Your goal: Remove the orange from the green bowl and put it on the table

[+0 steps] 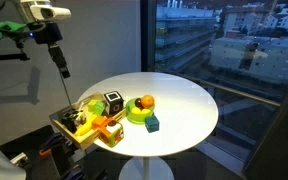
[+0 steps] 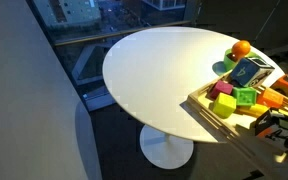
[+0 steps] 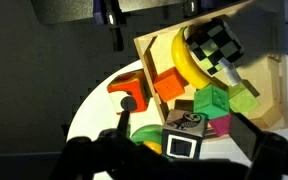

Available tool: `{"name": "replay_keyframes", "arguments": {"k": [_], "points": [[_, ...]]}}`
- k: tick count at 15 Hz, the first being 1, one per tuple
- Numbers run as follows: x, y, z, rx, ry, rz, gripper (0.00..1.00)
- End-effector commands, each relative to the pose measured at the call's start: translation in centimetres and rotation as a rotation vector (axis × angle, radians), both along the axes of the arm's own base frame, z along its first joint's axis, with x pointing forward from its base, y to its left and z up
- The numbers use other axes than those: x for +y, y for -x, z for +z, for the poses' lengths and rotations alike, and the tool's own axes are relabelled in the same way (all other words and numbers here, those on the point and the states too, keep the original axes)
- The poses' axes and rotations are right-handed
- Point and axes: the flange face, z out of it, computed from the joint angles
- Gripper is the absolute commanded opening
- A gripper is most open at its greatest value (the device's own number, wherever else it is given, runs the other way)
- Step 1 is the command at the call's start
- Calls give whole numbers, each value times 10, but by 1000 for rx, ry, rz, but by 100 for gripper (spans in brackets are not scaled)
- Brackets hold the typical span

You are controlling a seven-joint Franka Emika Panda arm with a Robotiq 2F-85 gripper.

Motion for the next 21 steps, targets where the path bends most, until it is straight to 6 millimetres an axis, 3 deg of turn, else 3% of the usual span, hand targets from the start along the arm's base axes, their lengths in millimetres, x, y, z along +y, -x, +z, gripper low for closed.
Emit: {"name": "replay_keyframes", "arguments": {"k": [1,10,21], "points": [[0,0,1,1,0,0,100],[0,-13,11,12,-27,-9,100],[16,-70,31,26,-82,1,100]]}}
